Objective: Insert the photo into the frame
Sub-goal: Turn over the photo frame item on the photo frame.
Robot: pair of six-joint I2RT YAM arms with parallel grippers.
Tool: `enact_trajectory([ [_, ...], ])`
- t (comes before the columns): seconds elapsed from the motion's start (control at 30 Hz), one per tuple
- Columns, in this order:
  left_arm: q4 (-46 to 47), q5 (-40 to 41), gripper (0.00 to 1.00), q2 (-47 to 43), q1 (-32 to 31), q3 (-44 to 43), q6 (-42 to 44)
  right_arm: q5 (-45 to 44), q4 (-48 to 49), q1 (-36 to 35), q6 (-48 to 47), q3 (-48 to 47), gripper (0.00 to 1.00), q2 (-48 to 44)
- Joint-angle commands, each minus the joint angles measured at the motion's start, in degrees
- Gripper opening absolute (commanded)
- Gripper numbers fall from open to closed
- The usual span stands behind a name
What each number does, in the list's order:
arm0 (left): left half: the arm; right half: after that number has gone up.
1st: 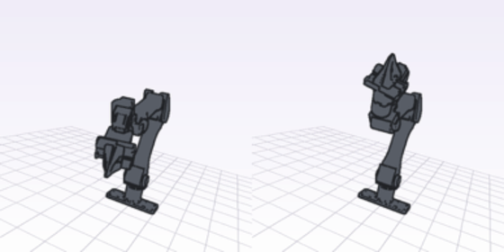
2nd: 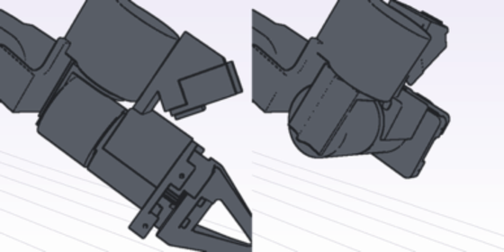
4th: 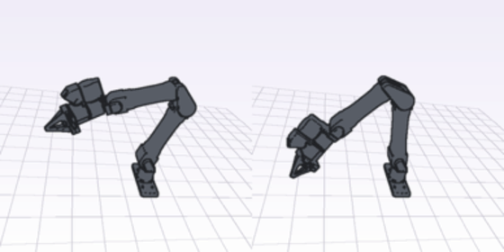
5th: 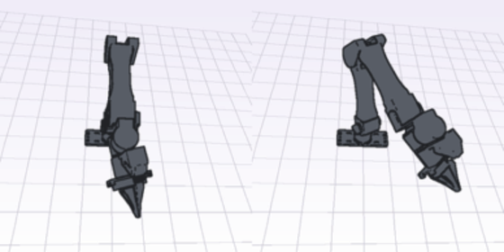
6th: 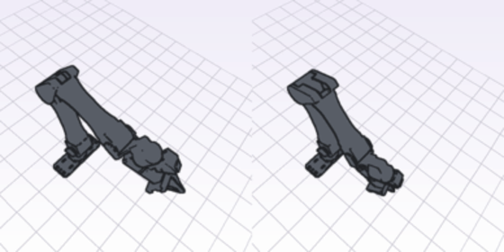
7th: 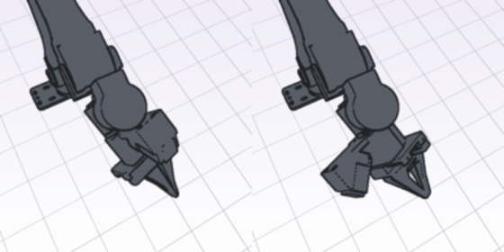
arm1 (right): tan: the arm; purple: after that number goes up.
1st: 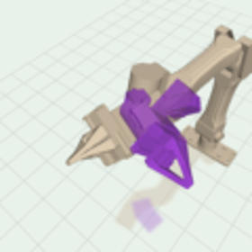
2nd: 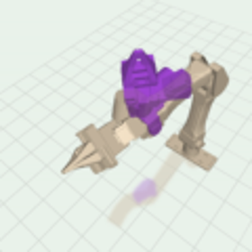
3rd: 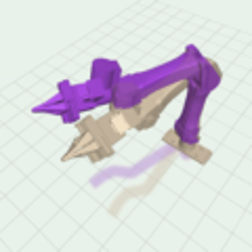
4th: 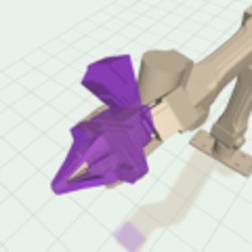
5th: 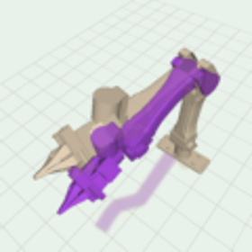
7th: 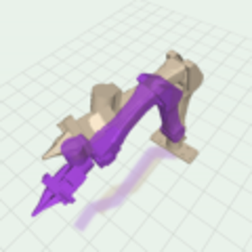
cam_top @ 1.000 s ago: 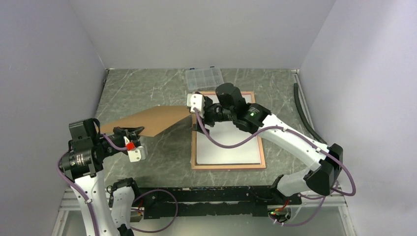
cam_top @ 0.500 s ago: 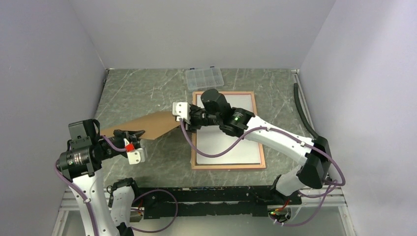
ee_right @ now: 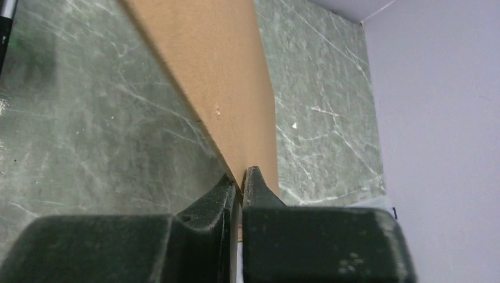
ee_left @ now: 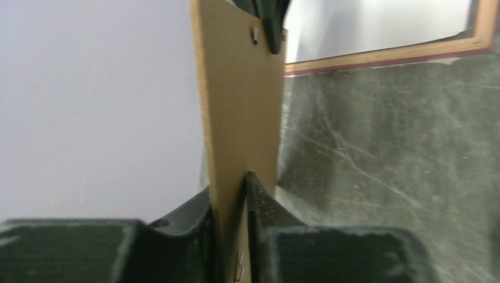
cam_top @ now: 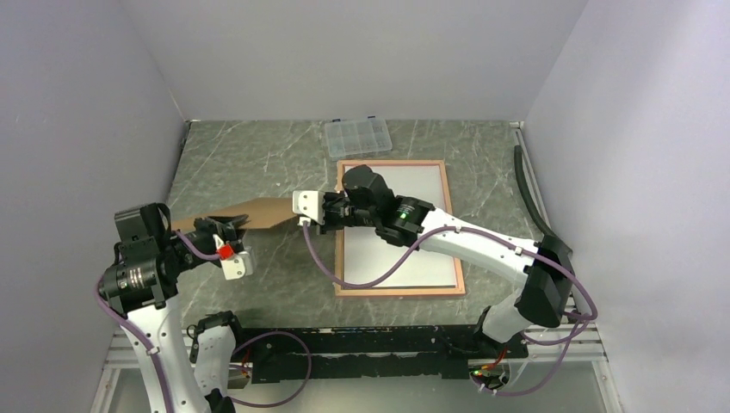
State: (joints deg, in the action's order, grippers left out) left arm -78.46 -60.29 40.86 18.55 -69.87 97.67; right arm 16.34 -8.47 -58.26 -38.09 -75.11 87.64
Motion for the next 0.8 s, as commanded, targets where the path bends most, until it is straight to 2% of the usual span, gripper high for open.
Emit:
enact_trajectory([
  [0.0, 8.76, -7.02, 0.34, -1.72, -0.45, -0.23, -2.57, -1.45, 7.12, 0.13, 6.29, 0.2, 0.0, -1.79],
  [0.07, 13.49, -7.03, 0.47, -2.63, -0.44, 0.96, -6.01, -1.0, 7.37, 0.12, 7.33, -0.04, 0.0, -1.85],
  [0.13, 18.58, -6.7, 0.81, -3.7, -0.42, 2.35, -10.54, -0.32, 7.26, 0.25, 8.98, -0.83, 0.0, -1.63],
  [0.17, 21.25, -6.32, 0.92, -3.98, -0.44, 2.78, -13.48, -0.23, 7.03, 0.27, 9.71, -1.33, 0.0, -1.41],
  [0.3, 28.83, -4.02, 0.94, -2.12, -0.42, 1.53, -25.42, 0.17, 6.6, 1.14, 14.5, -4.4, 0.0, 0.01],
  [0.5, 34.69, 2.37, 0.94, 5.68, -0.43, -4.96, -44.02, 1.35, 3.84, 5.33, 27.78, -12.09, 0.0, 3.0],
  [0.63, 39.75, 7.53, 0.94, 8.81, -0.48, -8.58, -56.01, 5.73, 3.78, 8.98, 36.96, -14.12, 0.0, 3.07],
  [0.77, 42.37, 9.86, 0.94, 10.36, -0.46, -11.86, -62.79, 7.91, 3.81, 11.1, 40.54, -13.98, 0.0, 2.38],
])
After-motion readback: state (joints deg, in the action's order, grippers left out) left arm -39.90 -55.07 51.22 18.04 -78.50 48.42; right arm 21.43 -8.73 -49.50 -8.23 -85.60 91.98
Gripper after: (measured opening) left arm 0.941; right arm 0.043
